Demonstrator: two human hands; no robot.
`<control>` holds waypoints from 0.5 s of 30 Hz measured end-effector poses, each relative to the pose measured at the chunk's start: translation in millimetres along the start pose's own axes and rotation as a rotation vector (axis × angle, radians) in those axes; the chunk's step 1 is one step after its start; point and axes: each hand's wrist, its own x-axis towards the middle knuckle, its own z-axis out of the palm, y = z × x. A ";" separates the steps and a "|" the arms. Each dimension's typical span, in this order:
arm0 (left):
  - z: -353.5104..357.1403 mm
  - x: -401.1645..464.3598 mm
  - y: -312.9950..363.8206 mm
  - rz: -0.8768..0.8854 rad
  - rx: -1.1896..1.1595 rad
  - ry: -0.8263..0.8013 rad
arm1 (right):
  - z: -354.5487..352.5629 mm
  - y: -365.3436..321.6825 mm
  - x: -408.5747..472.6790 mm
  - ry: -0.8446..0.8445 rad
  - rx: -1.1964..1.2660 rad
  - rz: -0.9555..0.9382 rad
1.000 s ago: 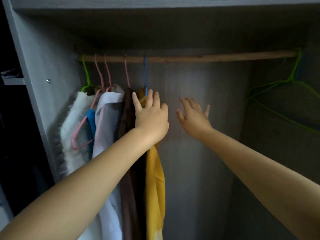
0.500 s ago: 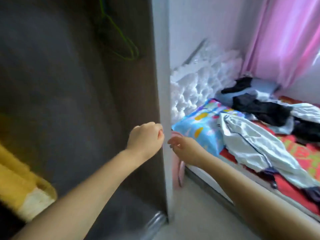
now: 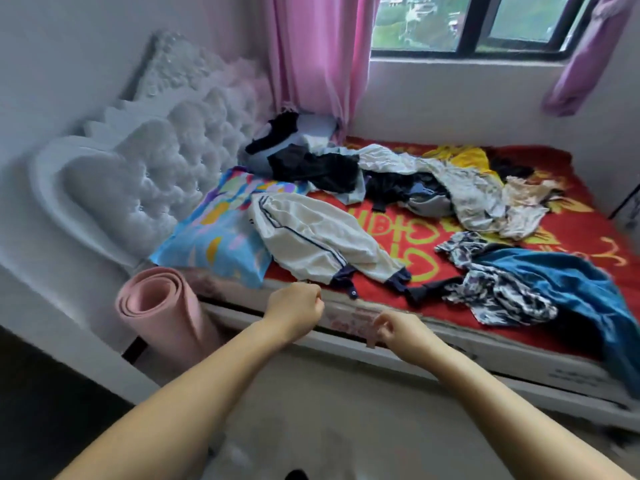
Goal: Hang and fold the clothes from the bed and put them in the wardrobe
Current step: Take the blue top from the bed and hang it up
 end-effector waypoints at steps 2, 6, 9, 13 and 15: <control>14.4 26.8 16.5 0.056 -0.022 -0.040 | -7.4 27.6 6.1 0.005 0.014 0.076; 42.1 85.6 44.8 0.151 -0.021 -0.125 | -24.5 75.8 30.6 0.035 0.043 0.197; 56.2 137.0 61.1 0.216 -0.020 -0.179 | -42.1 109.1 57.2 0.050 0.053 0.284; 70.0 206.2 82.2 0.275 0.039 -0.270 | -64.6 151.7 86.9 0.051 0.082 0.418; 78.5 237.0 94.8 0.319 0.066 -0.297 | -70.6 173.7 96.3 0.082 0.125 0.480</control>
